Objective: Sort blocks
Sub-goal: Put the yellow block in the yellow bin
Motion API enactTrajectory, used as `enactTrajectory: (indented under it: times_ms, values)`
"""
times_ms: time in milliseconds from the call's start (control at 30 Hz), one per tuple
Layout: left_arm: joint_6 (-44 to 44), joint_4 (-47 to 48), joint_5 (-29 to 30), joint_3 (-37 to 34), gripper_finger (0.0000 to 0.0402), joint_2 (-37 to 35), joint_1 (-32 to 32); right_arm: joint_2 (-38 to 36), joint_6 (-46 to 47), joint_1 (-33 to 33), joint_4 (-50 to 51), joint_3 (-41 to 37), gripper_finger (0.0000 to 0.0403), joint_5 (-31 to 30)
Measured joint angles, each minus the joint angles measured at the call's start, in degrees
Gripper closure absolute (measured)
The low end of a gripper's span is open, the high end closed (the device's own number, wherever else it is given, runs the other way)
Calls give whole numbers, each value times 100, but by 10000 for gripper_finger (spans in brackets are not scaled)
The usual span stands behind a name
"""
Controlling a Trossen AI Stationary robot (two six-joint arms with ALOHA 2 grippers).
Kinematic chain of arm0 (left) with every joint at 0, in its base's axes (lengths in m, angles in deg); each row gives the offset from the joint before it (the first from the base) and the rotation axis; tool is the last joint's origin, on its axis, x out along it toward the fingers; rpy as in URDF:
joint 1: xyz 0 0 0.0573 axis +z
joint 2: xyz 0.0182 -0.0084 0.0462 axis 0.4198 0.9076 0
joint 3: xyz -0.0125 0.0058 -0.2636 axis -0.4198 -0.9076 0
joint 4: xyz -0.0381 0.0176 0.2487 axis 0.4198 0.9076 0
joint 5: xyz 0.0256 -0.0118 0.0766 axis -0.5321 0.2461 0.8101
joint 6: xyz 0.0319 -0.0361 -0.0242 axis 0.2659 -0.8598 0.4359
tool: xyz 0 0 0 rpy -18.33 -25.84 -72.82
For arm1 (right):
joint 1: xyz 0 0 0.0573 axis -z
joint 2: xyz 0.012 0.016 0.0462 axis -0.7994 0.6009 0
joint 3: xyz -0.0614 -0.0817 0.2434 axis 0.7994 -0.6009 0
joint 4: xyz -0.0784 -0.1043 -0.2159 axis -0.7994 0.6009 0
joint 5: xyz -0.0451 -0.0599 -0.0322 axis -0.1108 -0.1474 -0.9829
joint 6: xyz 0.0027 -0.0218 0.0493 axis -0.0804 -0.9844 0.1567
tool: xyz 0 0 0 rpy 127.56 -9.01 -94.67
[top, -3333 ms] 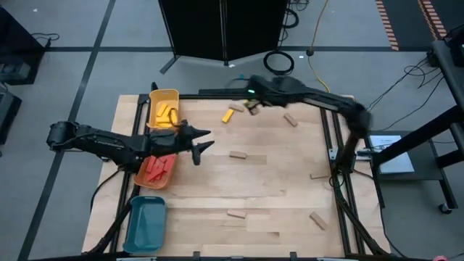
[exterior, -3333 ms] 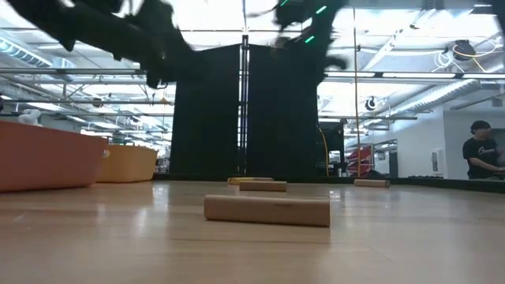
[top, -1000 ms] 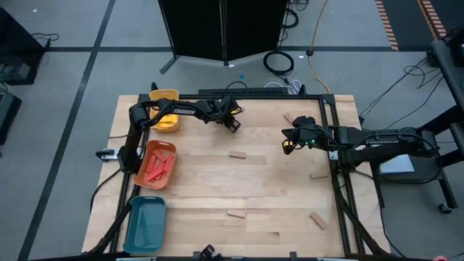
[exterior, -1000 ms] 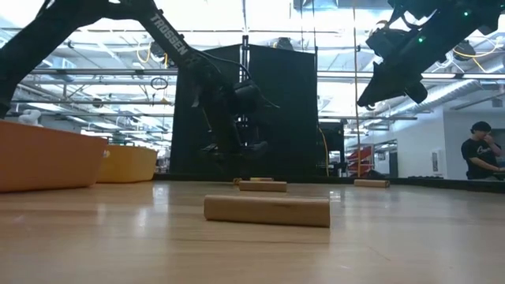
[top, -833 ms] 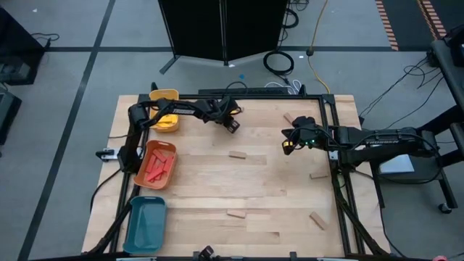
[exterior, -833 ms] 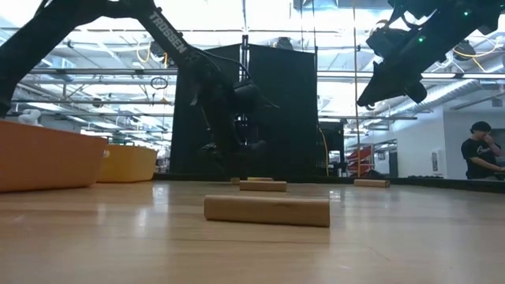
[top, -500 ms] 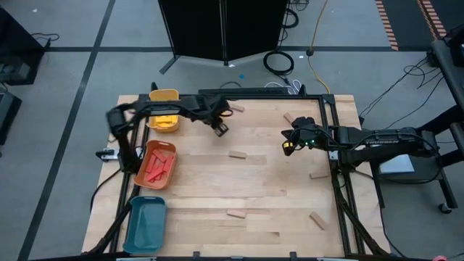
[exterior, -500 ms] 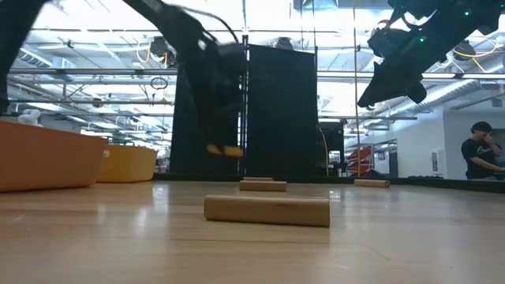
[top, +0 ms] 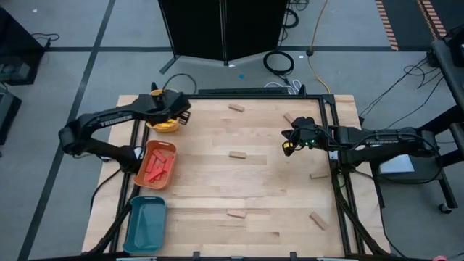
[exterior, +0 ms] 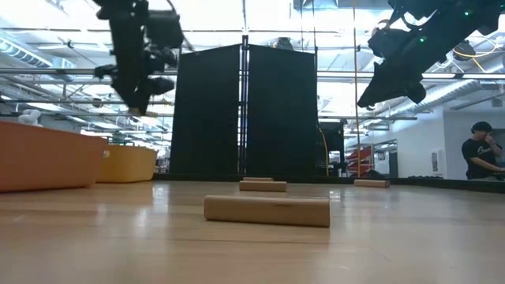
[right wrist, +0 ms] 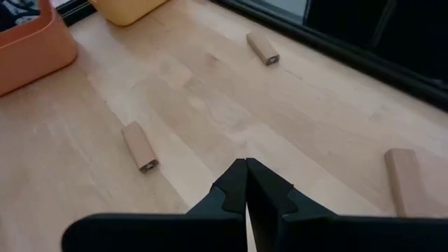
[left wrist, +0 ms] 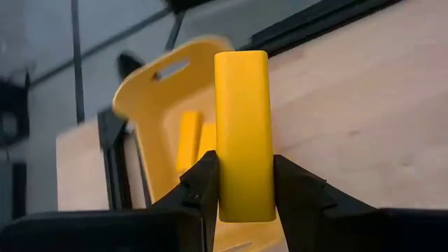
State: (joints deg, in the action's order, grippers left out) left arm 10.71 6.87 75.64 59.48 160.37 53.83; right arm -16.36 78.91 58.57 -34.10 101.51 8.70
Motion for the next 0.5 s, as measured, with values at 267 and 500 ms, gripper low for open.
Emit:
enactTrajectory:
  times_ms: [267, 500]
  values:
    - [-173, -265, -926, -560, 292, 136, 890, 2, -3, -1, -67, 0, 403, 252]
    - [390, -516, -1100, -551, 289, 180, 1165, 2, -165, -1, -470, 0, 403, 250]
